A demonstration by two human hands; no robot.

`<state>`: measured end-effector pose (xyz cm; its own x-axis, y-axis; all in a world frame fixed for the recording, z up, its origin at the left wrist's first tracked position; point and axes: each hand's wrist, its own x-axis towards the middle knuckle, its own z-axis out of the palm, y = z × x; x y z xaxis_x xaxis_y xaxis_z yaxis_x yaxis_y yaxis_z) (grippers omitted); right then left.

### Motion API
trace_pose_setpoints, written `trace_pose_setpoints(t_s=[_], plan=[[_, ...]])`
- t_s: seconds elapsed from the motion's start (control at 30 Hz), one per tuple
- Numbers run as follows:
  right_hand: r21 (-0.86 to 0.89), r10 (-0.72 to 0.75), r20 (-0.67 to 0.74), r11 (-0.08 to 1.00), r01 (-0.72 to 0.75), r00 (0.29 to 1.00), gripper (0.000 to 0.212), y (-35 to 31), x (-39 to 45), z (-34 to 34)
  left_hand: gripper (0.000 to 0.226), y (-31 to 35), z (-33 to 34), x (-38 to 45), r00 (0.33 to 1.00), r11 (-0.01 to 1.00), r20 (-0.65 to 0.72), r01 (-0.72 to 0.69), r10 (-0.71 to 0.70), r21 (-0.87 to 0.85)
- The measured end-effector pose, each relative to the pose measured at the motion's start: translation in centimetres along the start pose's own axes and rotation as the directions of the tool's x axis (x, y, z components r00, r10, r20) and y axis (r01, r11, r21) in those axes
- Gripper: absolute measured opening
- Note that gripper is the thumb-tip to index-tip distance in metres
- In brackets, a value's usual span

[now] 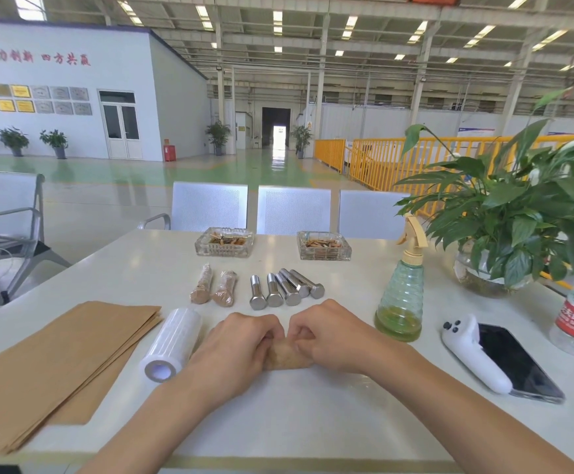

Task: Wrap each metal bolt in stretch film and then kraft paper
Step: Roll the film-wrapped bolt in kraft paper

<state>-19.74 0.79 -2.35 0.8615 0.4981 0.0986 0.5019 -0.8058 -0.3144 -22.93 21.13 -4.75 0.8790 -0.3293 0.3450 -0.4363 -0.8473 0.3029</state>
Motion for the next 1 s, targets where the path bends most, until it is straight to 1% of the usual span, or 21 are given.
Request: trace_pose_setpoints(t_s=[0.13, 0.27, 0.37, 0.5, 0.6, 0.67, 0.83, 0.9, 1.0], plan=[[0.013, 0.016, -0.008, 1.0, -0.016, 1.0, 0.016, -0.1, 0.0, 0.1, 0.028, -0.7, -0.2, 0.3, 0.999, 0.997, 0.048, 0.001, -0.005, 0.079], [0.071, 0.024, 0.073, 0.997, -0.03, 0.997, 0.021, 0.1, 0.1, -0.9, 0.028, -0.8, -0.1, 0.4, 0.996, 0.995, 0.083, 0.015, -0.024, 0.103], [0.156, 0.034, 0.097, 0.986, -0.049, 0.995, 0.021, 0.5, -0.2, -1.6, 0.027, -0.8, 0.1, 0.3, 0.997, 0.995, 0.078, 0.012, -0.02, 0.1], [0.246, 0.04, 0.06, 0.968, -0.054, 0.997, 0.025, 1.0, -0.8, -1.9, 0.025, -1.0, 0.6, 0.1, 0.998, 0.994, 0.054, 0.002, -0.008, 0.105], [0.302, 0.031, 0.117, 0.951, -0.065, 0.993, 0.024, 1.2, -1.4, -2.2, 0.023, -0.9, 0.8, -0.1, 0.999, 0.992, 0.053, -0.012, 0.006, 0.122], [0.295, 0.029, 0.141, 0.953, -0.07, 0.99, 0.025, 1.2, -1.7, -2.1, 0.023, -0.9, 0.8, -0.1, 0.998, 0.993, 0.054, -0.021, 0.015, 0.116], [0.237, 0.028, 0.107, 0.97, -0.053, 0.994, 0.019, 1.6, -1.7, -2.1, 0.022, -1.1, 0.7, -0.2, 0.998, 0.995, 0.06, -0.03, 0.025, 0.095], [0.173, 0.026, 0.11, 0.984, -0.045, 0.994, 0.016, 1.7, -1.8, -2.2, 0.022, -1.1, 0.8, -0.2, 0.998, 0.995, 0.062, -0.035, 0.029, 0.092], [0.053, 0.029, 0.116, 0.998, -0.035, 0.993, 0.02, 1.8, -2.1, -2.2, 0.022, -1.1, 0.8, -0.1, 0.997, 0.994, 0.068, -0.041, 0.034, 0.104]])
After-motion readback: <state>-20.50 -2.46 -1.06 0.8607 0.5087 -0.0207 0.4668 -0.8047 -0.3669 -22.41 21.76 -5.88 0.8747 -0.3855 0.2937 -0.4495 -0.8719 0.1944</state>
